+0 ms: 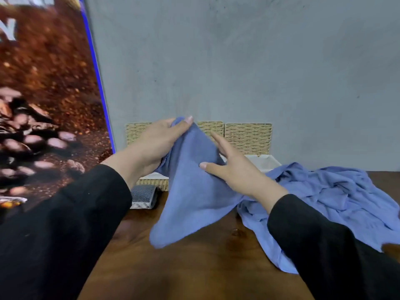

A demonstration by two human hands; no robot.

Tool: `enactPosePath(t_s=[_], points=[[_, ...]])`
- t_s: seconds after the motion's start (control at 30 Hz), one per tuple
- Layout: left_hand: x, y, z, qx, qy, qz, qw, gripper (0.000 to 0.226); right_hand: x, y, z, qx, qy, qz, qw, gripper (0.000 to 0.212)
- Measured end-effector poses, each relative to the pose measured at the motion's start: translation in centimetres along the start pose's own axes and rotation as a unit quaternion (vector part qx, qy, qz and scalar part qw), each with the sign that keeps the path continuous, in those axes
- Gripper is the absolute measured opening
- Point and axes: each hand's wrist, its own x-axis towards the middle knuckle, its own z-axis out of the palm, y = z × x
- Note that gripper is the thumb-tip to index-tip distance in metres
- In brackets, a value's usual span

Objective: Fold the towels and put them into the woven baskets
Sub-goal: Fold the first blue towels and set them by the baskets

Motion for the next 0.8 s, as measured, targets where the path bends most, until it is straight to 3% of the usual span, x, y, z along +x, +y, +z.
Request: enactPosePath(t_s=[0.1, 0.17, 0.27, 0.4, 0.53, 0.6, 0.7, 0.8], points=[[-0.4, -0.8, -2.3, 0.208, -0.015, 0.058, 0.976, 0.037, 1.5, -0.8, 3.1, 0.037, -0.016, 0.006, 0.999, 0.02], [-0.4, -1.7, -3.9, 0.335, -0.016, 0.102, 0.937, 0.028, 2.1, -0.5, 4.4, 0.017, 0.016, 0.001, 1.0, 0.015], [-0.8, -3.3, -6.6, 0.399, 0.009, 0.088, 0.913, 0.015, 2.2, 0.0, 4.5, 0.016, 0.072, 0.032, 0.997, 0.011], [-0.8, -5.6, -9.3, 0.381, 0.077, 0.051, 0.92, 0.016, 1.9, -0.1, 3.6, 0.0, 0.069, 0.037, 0.997, 0.023], [-1.2, -4.8, -8.1, 0.322, 0.089, 0.111, 0.936, 0.016, 1.9, -2.1, 3.7, 0.115, -0.07, 0.055, 0.989, 0.032], [-1.4, -3.8, -6.3, 0.255, 0.072, 0.132, 0.955, 0.014, 2.3, -3.0, 3.9, 0.06, -0.094, 0.035, 0.993, 0.03], [-2.0, -3.9, -3.9, 0.088, 0.088, 0.126, 0.984, 0.021, 3.1, -3.6, 4.1, -0.066, -0.064, -0.001, 0.996, 0.025], [-3.7, -6.6, -1.7, 0.016, 0.022, 0.094, 0.995, 0.018, 3.4, -3.6, 3.6, -0.022, 0.002, -0.032, 0.999, 0.025]])
